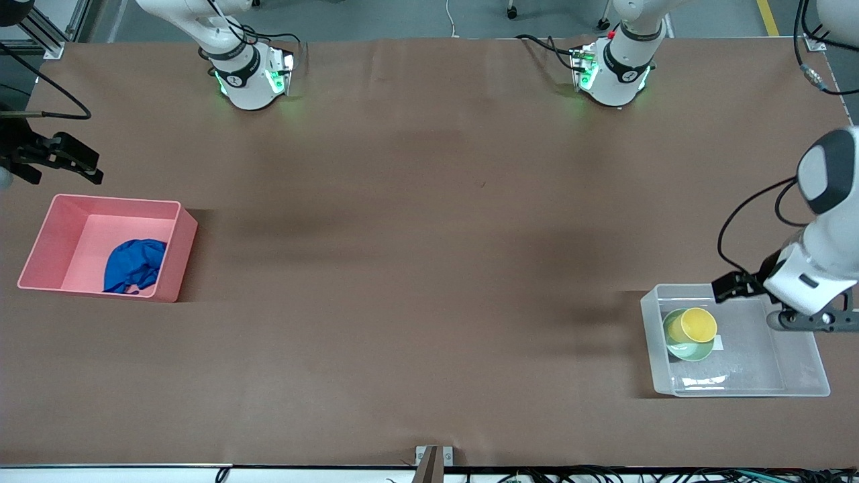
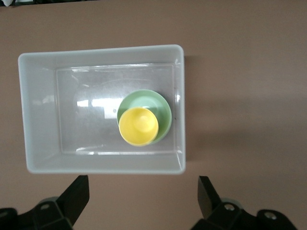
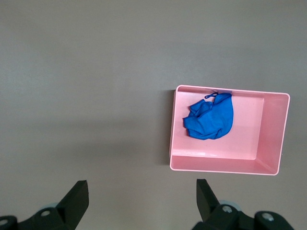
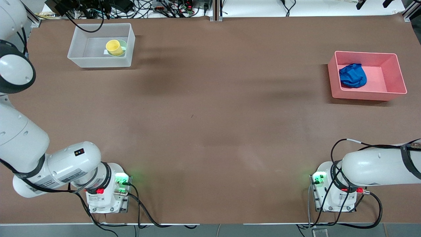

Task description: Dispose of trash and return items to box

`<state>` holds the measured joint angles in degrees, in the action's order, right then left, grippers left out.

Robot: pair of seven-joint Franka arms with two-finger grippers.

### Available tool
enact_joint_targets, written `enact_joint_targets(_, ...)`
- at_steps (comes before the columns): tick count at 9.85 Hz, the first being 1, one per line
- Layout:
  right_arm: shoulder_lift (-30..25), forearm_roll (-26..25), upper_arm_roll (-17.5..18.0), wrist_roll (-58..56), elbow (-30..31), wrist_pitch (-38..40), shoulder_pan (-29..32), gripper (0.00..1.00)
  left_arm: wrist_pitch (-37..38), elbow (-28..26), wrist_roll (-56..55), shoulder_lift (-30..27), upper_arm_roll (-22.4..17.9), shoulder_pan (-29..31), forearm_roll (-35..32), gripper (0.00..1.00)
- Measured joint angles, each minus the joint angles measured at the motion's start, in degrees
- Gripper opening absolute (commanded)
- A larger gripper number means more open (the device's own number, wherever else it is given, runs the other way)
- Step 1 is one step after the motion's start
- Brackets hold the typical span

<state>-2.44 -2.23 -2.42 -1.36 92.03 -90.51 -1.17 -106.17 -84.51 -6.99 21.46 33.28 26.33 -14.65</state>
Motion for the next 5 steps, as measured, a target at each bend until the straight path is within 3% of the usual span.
enact_joint_targets(2,0.46,0.0,-0.03,0.0,-0.54,-0.01,-0.01,0.99,8.25,3.06,0.11,-4.68,0.15,0.06,3.6,1.0)
enact_joint_targets(5,1.28,0.01,0.03,-0.01,-1.08,0.05,-0.04,0.99,12.1,3.78,0.25,-11.2,0.65,-0.88,5.49,1.0)
